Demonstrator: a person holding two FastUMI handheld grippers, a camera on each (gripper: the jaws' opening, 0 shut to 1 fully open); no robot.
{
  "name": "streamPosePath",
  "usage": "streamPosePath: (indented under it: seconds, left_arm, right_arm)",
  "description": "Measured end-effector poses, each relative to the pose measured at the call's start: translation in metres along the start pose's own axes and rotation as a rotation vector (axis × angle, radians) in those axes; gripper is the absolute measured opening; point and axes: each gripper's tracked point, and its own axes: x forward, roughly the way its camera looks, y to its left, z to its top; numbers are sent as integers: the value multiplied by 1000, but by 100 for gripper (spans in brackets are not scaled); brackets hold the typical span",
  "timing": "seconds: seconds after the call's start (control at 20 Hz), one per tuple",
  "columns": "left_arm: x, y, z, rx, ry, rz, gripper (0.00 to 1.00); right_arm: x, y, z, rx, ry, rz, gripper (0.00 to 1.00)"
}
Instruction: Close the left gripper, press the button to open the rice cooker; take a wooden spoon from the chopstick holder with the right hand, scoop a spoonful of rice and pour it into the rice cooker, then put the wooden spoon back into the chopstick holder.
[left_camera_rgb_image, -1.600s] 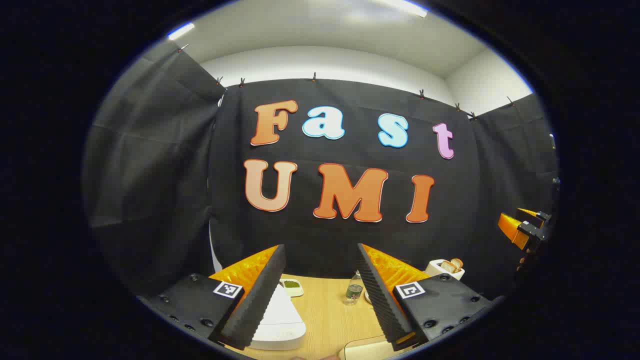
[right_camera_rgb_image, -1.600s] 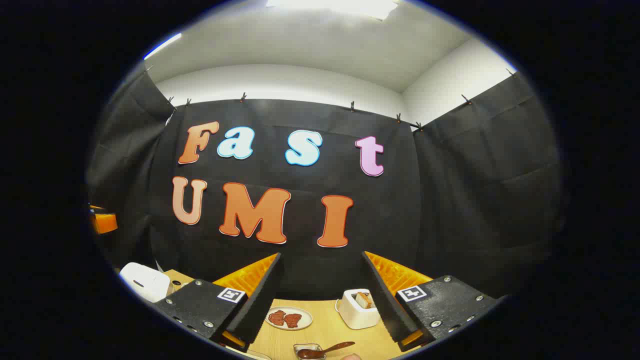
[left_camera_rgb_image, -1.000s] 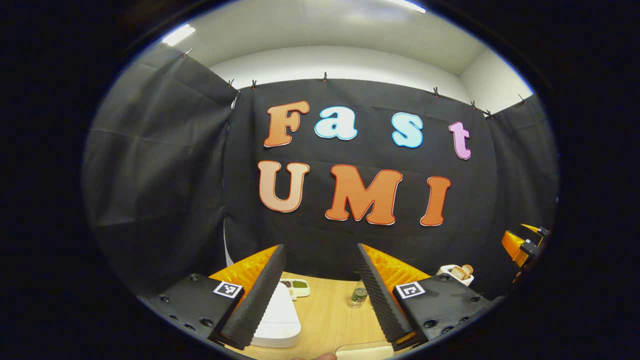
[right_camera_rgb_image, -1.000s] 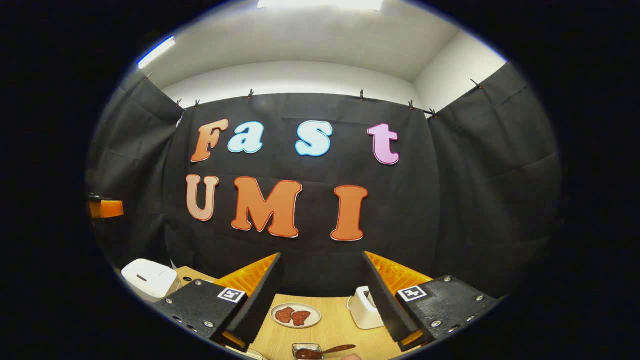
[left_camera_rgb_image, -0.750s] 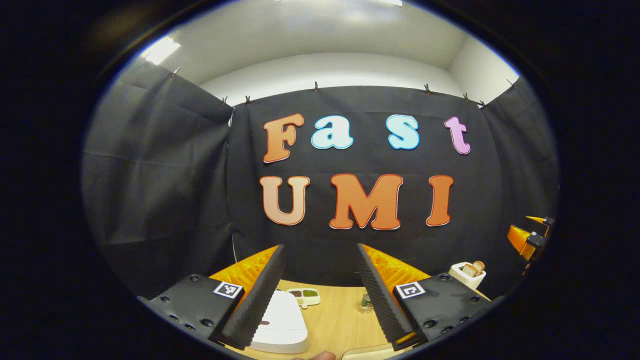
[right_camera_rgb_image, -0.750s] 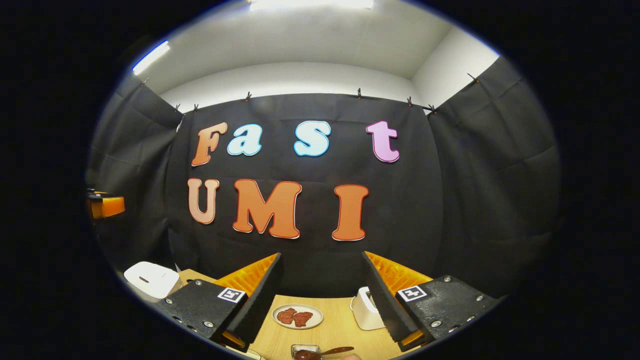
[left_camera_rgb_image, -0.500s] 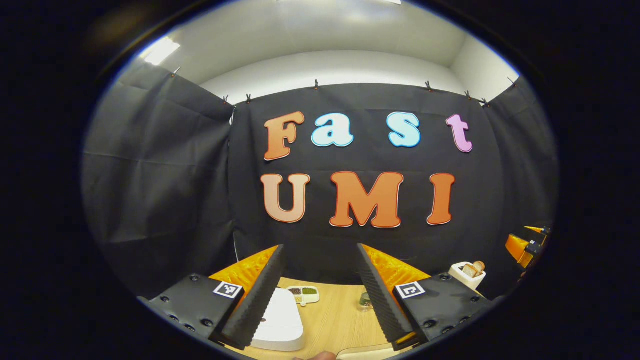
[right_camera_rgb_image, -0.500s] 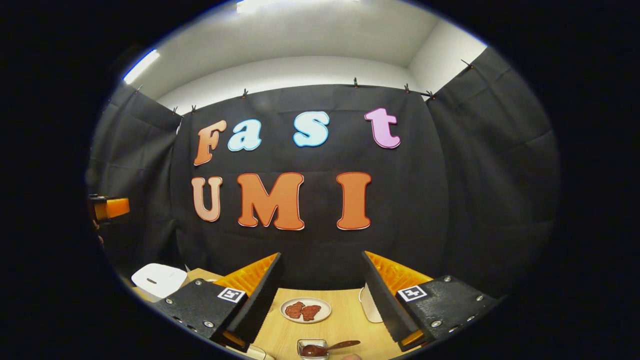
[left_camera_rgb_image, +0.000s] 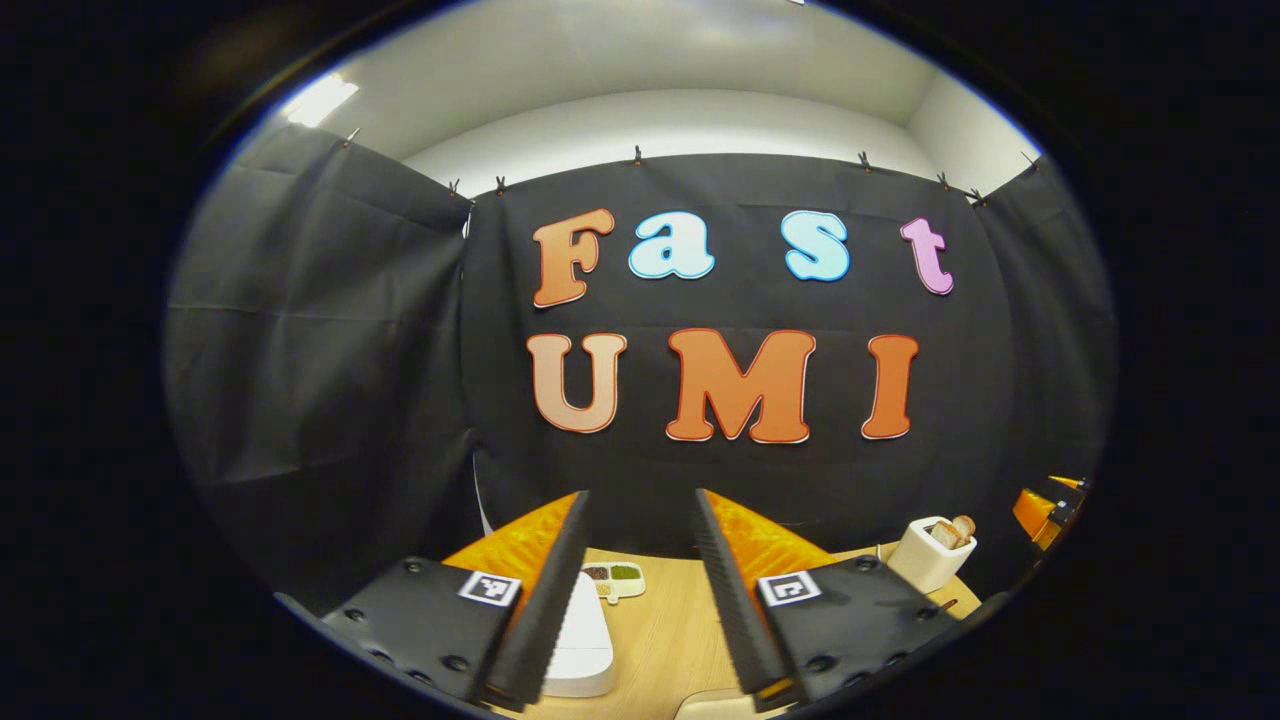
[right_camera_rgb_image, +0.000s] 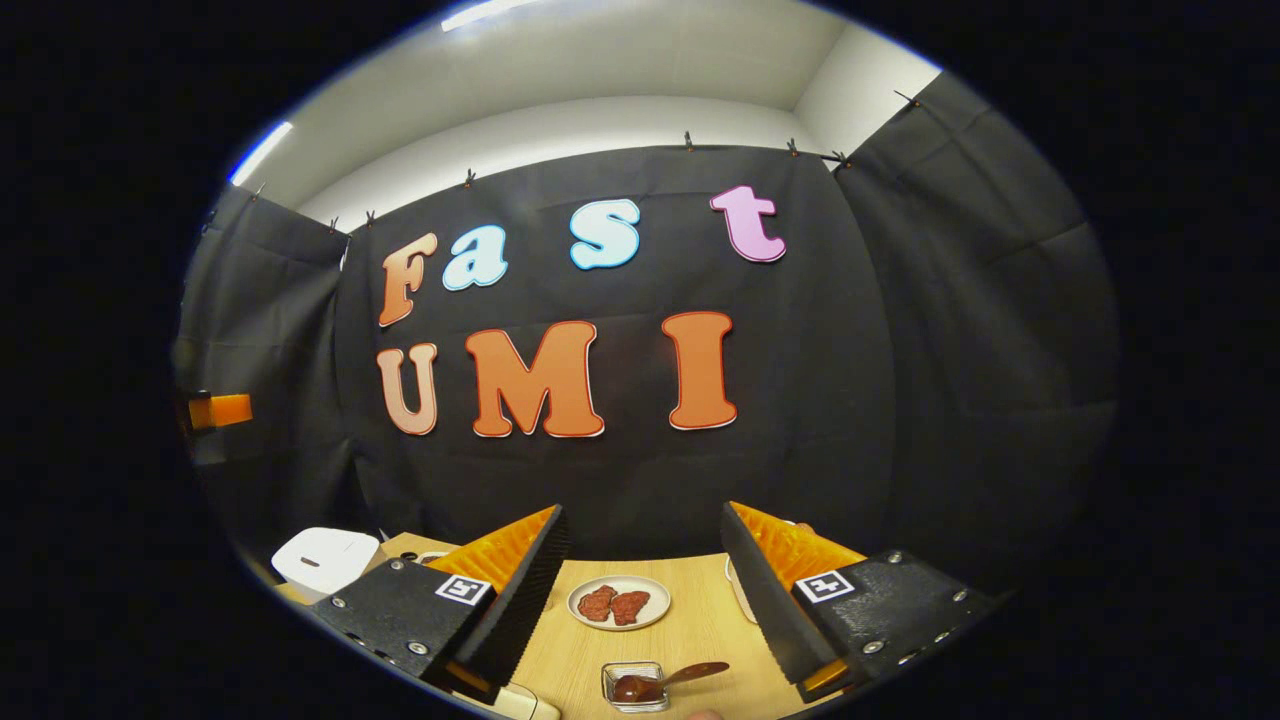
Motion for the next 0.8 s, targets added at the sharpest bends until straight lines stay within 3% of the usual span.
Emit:
streamPosePath:
  seconds: [0.1,0.2,0.3,0.5,0.8]
  left_arm:
    - [8,18,-5,26,24,31,41]
    - [15,29,-19,18,77,15,5]
    - [25,48,-37,-20,166,38,8]
    - [47,78,-93,-119,400,17,5]
    - [62,113,-166,-151,687,22,5]
  right_arm:
    - [0,4,-1,-1,-3,-29,97]
    - [-2,12,-4,-7,9,-57,94]
    - [-5,21,-3,-20,4,-73,94]
    - [-9,34,-3,-66,5,-117,98]
    - [-16,47,-7,-106,13,-156,94]
